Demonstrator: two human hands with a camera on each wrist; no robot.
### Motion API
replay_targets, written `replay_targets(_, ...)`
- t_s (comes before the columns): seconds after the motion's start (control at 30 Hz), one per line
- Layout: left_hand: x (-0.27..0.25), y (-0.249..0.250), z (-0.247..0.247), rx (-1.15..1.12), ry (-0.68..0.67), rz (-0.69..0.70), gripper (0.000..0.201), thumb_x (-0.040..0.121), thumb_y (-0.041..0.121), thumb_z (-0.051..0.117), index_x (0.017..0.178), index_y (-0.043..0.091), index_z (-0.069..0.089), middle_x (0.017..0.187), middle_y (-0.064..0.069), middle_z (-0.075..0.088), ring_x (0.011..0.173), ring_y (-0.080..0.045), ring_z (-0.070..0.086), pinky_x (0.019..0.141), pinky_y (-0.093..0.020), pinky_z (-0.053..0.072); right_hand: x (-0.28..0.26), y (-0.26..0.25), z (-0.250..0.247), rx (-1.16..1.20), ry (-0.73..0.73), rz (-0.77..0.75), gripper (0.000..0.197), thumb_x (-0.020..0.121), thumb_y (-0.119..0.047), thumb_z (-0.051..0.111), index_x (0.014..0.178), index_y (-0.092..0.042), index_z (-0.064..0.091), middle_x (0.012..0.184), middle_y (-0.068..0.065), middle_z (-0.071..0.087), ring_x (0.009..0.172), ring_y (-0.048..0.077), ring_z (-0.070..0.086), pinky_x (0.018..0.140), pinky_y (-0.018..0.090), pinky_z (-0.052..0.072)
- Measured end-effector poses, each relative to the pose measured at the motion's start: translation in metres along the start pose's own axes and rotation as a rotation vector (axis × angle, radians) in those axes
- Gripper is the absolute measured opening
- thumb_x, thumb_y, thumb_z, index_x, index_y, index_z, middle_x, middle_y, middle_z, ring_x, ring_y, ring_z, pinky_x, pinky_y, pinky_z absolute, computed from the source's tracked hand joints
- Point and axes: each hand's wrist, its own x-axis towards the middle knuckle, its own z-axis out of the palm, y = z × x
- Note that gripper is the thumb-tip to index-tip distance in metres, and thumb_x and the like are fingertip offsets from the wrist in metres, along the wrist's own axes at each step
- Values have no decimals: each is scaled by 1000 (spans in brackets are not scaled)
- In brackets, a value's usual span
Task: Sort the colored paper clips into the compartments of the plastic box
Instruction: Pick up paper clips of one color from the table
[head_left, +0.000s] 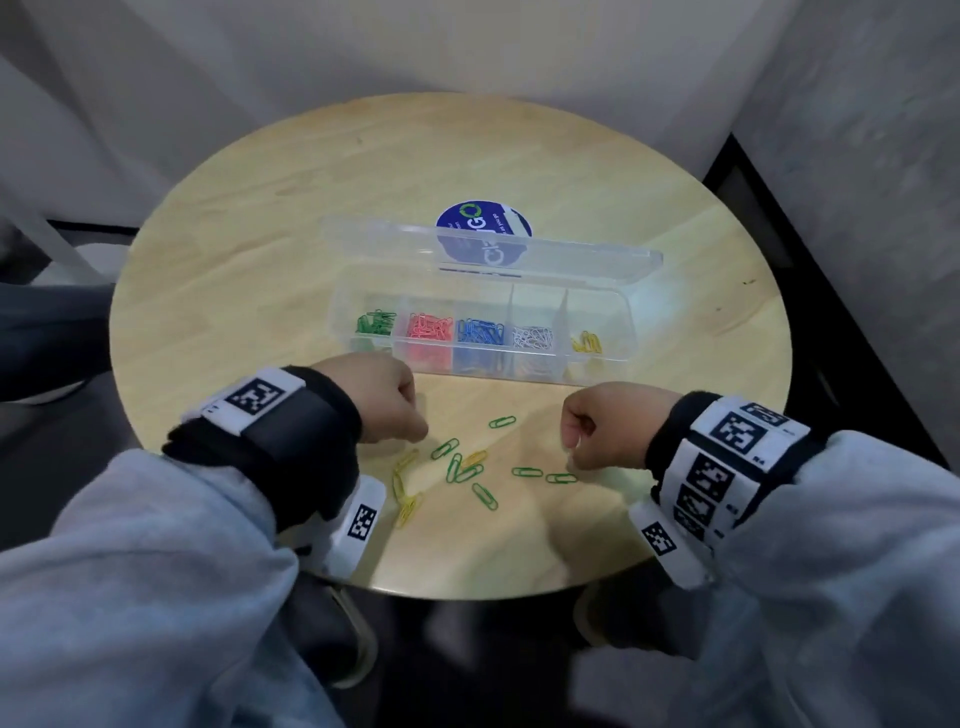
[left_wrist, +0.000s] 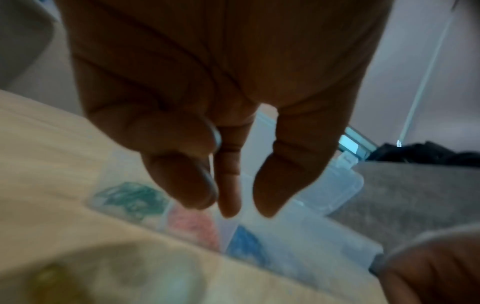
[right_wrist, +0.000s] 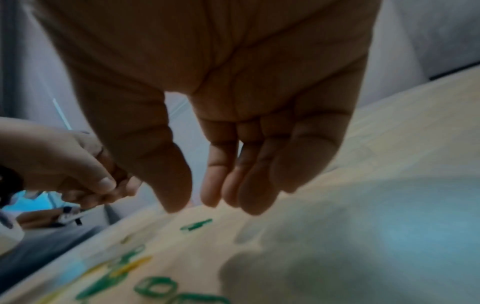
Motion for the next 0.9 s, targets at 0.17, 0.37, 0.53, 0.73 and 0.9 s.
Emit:
replay_targets(0.17,-1,-5,7,202,-21,-60,15,75,26,67,81,19,55,73,5,54,72,-16,52,51,-23,34,-1,1,8,-132,-62,3,9,81,-20,62,84,-20,54,83,-6,55,80,15,53,70,25,45)
replay_targets(0.37,2,-3,18,199,-5,5,31,73,39,72,89,23,52,78,8,50,80,-17,51,66,-26,38,7,-4,20,-251,-106,-25,12,84,-22,58,88,-14,66,84,0,62,75,18,55,71,30,50)
replay_targets(0.53,7,18,34,268,-15,64,43,71,46,73,94,22,47,81,5,48,83,-19,50,65,-27,36,7,-9,21,-215,-47,-74,9,82,-23,61,86,-18,54,92,2,62,84,22,58,73,32,49)
replay_targets(0.73,7,27,38,340,-35,96,48,69,43,77,101,18,50,94,3,52,82,-18,49,68,-28,39,8,-14,22,-234,-63,-120,19,86,-26,60,99,-12,61,106,4,65,94,23,59,79,32,49)
replay_targets(0.9,11,26,40,326,-13,83,36,76,29,73,105,17,55,111,-2,59,94,-20,52,75,-27,40,9,-15,20,-195,-74,-138,6,85,-16,58,91,-15,60,105,5,68,96,23,62,81,33,51)
